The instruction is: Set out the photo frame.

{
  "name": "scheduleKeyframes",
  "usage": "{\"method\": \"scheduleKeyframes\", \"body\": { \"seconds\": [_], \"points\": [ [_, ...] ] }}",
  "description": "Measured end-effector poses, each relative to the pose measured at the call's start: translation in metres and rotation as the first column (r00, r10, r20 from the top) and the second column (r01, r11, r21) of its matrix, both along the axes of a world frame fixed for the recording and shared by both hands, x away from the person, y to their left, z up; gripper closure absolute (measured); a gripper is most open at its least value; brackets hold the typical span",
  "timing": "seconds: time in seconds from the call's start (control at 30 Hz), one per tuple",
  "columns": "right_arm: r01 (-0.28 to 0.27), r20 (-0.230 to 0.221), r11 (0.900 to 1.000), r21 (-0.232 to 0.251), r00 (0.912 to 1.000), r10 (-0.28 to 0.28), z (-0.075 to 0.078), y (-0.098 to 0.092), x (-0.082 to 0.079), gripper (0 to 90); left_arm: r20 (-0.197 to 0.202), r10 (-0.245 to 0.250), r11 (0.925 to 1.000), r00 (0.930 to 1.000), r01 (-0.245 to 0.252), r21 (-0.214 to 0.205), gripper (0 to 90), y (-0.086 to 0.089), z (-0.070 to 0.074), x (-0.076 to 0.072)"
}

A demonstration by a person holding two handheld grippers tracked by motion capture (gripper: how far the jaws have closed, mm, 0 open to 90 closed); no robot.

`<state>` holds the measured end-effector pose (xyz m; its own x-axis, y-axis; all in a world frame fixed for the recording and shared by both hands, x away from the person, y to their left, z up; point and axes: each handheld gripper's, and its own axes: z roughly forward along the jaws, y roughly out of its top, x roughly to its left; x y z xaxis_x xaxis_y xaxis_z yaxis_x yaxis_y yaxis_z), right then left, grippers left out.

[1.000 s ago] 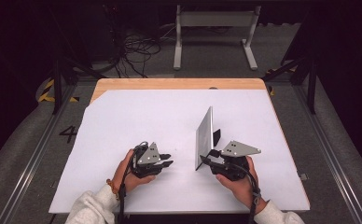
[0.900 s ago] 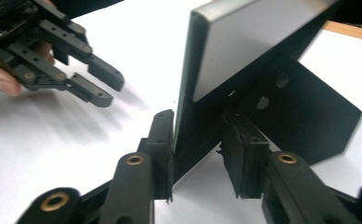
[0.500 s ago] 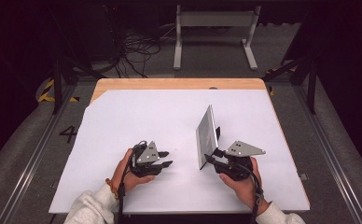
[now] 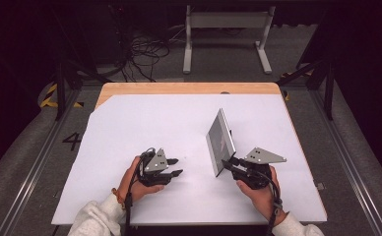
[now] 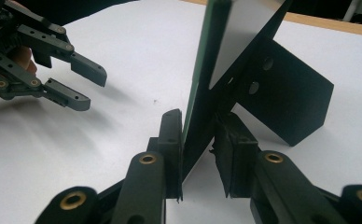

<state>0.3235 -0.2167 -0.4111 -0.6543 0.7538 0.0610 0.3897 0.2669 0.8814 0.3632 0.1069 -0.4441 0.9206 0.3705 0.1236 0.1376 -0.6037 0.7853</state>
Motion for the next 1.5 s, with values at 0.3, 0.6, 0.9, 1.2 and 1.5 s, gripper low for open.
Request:
{"method": "scheduleKeyframes", "body": {
  "seconds": [0.3, 0.6, 0.9, 1.2, 1.5],
  "points": [
    [0.032, 0.005, 0.9994, -0.014, 0.9995, -0.032, 0.0, -0.002, -0.001, 71.6, 0.003, 0.004, 1.0, 1.0, -0.004, -0.001, 58.6, 0.001, 0.001, 0.0],
    [-0.002, -0.019, 0.9997, 0.025, 0.9998, 0.003, -0.013, 0.001, 0.014, 68.0, 0.002, -0.001, 1.0, 1.0, 0.001, 0.007, 57.3, -0.002, 0.0, 0.0],
    [-0.028, -0.042, 0.9969, 0.073, 0.9986, 0.031, -0.014, -0.009, 0.021, 71.5, -0.008, 0.0, 1.0, 1.0, 0.0, 0.005, 56.2, -0.003, -0.002, 0.003],
    [-0.098, -0.054, 0.9892, 0.11, 0.9931, 0.104, -0.015, -0.02, 0.029, 82.4, -0.018, 0.009, 0.9998, 0.9998, -0.009, 0.017, 54.1, -0.005, -0.003, 0.006],
    [-0.143, -0.053, 0.9842, 0.104, 0.9874, 0.149, -0.014, -0.019, 0.03, 85.8, -0.017, 0.043, 0.999, 0.9989, -0.043, 0.006, 47.8, -0.013, -0.003, 0.019]
  ]
}}
